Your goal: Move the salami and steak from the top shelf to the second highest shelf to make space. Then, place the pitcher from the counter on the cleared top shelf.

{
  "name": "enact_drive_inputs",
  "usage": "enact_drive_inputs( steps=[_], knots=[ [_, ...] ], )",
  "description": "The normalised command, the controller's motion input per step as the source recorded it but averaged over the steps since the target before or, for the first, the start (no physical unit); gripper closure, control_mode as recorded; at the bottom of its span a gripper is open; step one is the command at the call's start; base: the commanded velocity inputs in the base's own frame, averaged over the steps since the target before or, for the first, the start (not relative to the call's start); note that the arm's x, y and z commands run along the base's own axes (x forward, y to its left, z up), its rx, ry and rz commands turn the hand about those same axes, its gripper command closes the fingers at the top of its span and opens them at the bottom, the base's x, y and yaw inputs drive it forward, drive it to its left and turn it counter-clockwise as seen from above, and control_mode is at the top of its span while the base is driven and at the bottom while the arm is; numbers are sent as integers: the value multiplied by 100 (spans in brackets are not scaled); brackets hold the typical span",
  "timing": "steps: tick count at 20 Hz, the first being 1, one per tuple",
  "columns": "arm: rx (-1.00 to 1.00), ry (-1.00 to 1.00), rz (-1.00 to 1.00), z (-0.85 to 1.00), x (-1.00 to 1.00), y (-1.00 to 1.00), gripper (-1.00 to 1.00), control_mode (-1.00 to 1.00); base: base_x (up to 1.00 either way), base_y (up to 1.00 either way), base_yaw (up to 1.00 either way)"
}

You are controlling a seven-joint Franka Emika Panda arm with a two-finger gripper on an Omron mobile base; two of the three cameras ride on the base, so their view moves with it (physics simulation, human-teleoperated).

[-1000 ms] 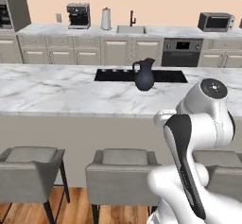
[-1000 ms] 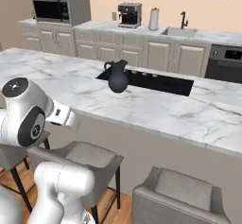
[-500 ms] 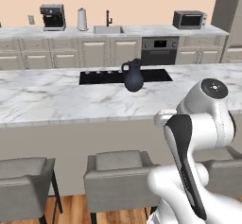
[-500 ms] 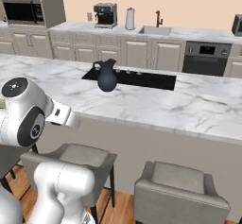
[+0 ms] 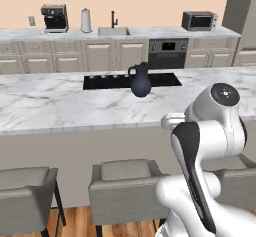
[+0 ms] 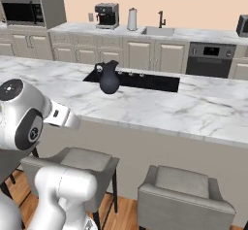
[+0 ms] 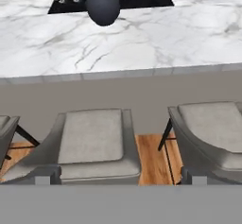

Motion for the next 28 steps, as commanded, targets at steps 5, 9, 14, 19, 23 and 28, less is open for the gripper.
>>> enact_drive_inputs(
  steps=[5, 9, 14, 19, 23, 28],
  knots=[
    [0, -21, -23, 48, 61, 23, -100, -100, 0, 0, 0],
    [0, -12, -27, 33, 87, 40, -100, -100, 0, 0, 0],
    [0, 0, -24, 13, 90, 44, -100, -100, 0, 0, 0],
    [0, 6, -16, 16, 86, 23, -100, -100, 0, 0, 0],
    [0, 14, -12, 7, 80, 5, -100, -100, 0, 0, 0],
    [0, 11, -10, 0, 71, 0, -100, -100, 0, 0, 0]
  ],
)
